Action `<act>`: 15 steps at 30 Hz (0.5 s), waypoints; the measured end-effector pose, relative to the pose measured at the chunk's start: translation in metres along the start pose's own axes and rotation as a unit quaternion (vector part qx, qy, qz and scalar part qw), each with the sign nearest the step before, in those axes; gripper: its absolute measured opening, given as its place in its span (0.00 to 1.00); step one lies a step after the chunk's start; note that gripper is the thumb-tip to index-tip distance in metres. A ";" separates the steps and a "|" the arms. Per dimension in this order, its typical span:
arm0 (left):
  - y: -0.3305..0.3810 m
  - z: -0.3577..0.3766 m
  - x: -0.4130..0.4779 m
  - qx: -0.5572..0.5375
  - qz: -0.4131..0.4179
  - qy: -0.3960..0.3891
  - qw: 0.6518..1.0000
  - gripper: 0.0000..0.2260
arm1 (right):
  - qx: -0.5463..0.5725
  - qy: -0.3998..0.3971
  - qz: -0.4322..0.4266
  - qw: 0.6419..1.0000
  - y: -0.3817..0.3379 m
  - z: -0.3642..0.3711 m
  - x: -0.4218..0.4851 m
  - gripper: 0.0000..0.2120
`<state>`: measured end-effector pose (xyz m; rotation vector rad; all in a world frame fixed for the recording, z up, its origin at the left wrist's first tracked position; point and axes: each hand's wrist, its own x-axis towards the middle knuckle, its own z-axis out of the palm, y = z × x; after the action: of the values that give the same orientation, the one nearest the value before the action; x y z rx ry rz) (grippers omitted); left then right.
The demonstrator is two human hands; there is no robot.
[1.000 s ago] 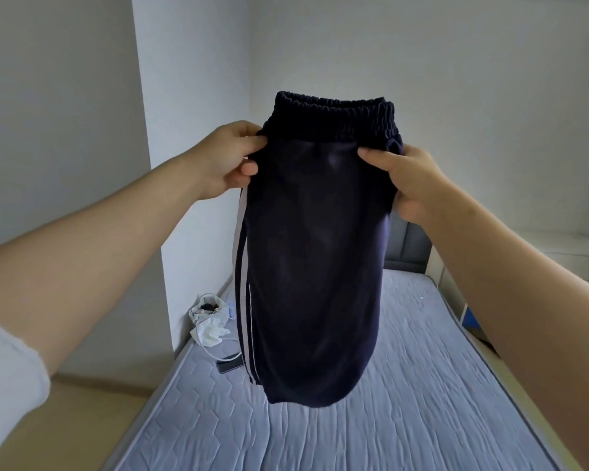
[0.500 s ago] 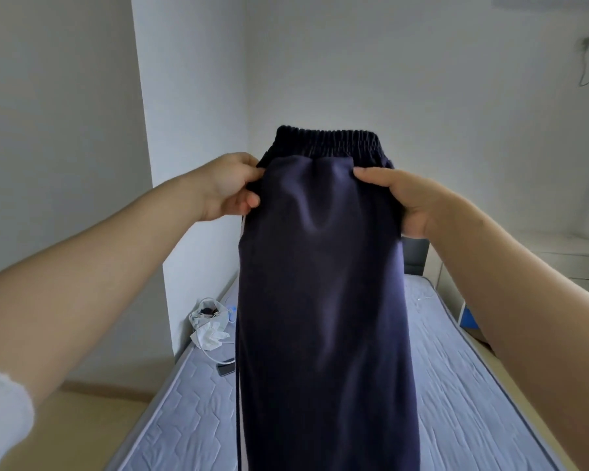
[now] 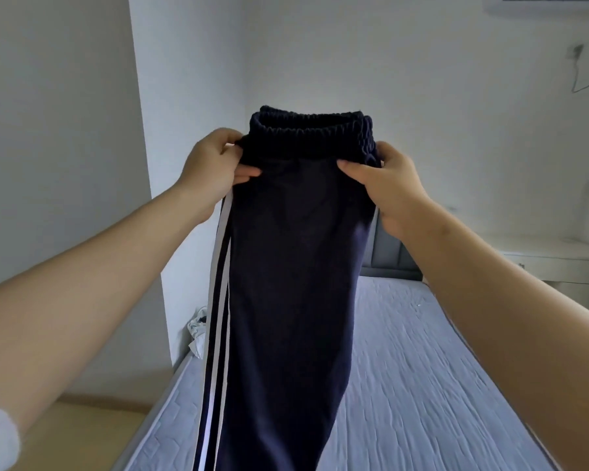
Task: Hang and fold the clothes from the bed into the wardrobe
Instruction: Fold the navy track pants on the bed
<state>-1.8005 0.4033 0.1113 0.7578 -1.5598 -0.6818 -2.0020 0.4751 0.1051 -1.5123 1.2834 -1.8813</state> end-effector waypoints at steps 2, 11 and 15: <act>0.013 -0.009 -0.007 -0.009 0.033 0.007 0.999 0.08 | 0.003 -0.010 -0.028 1.000 -0.013 0.001 -0.006 0.08; 0.001 -0.035 -0.094 -0.014 0.000 -0.044 0.999 0.11 | -0.005 -0.106 0.022 0.994 0.010 -0.010 -0.070 0.16; -0.054 -0.030 -0.150 0.036 -0.098 -0.074 0.992 0.13 | 0.002 -0.163 0.124 0.979 0.066 -0.016 -0.118 0.16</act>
<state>-1.7547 0.4881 -0.0193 0.9406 -1.6648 -0.8455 -1.9926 0.5399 -0.0145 -1.5039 1.2468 -1.4110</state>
